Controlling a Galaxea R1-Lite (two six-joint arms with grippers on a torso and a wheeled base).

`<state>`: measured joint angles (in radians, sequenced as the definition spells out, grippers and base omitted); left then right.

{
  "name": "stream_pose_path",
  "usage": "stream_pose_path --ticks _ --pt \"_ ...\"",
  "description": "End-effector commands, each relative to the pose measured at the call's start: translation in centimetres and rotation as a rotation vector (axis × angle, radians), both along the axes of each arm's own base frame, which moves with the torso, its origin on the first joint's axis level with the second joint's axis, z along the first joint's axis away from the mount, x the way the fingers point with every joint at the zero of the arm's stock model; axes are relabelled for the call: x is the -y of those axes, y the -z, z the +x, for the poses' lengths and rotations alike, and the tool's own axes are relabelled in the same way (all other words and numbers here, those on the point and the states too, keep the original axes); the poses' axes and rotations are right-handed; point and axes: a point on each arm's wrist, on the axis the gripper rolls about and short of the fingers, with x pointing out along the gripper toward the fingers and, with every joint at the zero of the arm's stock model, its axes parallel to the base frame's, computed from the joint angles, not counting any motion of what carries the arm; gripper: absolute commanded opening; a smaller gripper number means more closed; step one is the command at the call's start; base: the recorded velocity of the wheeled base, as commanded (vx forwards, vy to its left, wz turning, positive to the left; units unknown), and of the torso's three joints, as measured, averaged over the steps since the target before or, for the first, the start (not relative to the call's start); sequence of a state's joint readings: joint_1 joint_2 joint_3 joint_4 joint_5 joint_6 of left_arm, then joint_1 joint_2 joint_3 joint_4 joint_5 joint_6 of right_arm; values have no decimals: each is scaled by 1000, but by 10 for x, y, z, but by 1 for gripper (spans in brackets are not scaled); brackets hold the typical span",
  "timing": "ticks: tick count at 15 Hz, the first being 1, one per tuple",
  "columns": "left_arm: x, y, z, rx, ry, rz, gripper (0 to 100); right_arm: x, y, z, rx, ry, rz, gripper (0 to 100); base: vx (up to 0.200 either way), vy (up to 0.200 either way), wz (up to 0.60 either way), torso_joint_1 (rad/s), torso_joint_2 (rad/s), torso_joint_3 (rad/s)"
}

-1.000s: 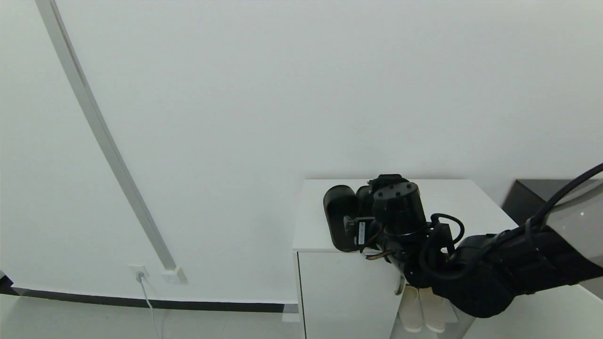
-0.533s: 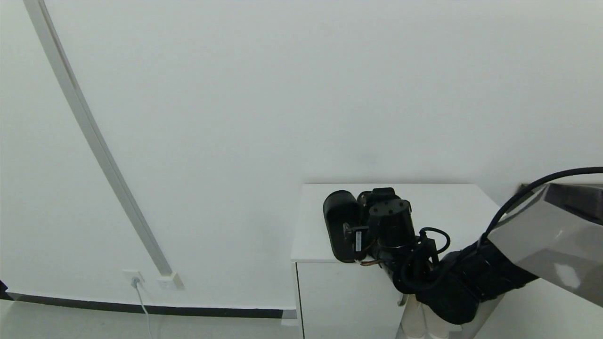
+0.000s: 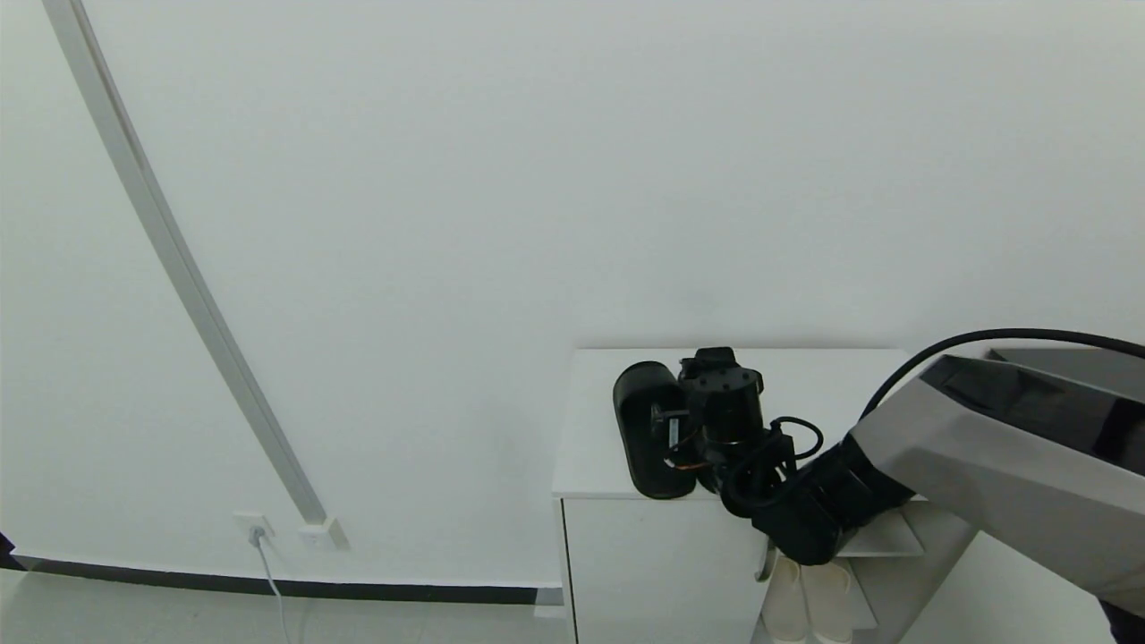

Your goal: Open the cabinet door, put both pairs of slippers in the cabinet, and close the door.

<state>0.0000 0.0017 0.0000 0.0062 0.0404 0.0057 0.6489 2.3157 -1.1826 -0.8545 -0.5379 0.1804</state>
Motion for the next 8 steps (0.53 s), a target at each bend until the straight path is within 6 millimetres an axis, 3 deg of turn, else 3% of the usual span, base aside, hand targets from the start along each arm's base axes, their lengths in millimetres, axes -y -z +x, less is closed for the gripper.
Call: stream_pose_path --ticks 1,7,8 --pt "0 0 0 0 -1 0 0 2 14 20 2 20 -7 100 0 0 0 0 0 0" --pt "0 0 0 0 -1 0 0 -1 13 40 16 35 4 100 0 0 0 0 0 0" --pt "0 0 0 0 -1 0 0 -1 13 41 13 36 3 0 0 0 0 0 0 0"
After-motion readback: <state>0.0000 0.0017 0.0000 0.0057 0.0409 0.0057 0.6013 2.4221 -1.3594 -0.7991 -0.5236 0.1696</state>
